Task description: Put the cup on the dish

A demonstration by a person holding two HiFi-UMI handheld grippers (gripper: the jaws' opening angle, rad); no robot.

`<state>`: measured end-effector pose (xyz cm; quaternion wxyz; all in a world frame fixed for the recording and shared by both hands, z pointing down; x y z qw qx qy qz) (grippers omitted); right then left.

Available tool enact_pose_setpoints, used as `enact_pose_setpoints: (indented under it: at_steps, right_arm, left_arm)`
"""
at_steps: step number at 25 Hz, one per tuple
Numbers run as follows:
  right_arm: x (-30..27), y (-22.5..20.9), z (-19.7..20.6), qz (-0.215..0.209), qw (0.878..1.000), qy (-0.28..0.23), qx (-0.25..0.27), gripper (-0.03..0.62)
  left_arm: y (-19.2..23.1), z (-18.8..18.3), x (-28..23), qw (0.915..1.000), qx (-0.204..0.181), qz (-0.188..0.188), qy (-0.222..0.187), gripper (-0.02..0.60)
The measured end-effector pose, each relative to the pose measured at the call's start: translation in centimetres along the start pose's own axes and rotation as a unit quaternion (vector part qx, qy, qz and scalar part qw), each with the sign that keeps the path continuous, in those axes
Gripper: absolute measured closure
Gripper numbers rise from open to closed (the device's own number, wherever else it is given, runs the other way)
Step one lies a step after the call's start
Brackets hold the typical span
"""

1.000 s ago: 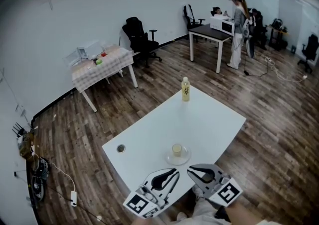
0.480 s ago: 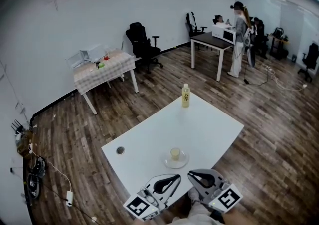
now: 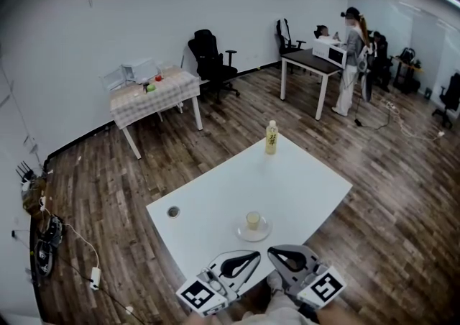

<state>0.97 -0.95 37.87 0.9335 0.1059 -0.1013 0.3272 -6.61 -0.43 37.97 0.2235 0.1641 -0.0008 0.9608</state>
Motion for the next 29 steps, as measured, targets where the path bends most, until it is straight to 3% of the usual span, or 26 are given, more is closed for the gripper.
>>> enact_pose_setpoints:
  at_steps: [29]
  right_arm:
    - [-0.4, -1.3, 0.7, 0.007, 1.000, 0.009, -0.013, 0.563]
  left_arm:
    - [1.4, 0.8, -0.8, 0.9999, 0.010, 0.004, 0.010, 0.580]
Point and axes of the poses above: the fingertips, and each gripper's own axes: x backward along the fingers, y to its left, z out of its underside, the point moved 3 cm from there along x, backward along the fingers, and after that the axes turned 11 degrees about -y, right-handed, at the moved point
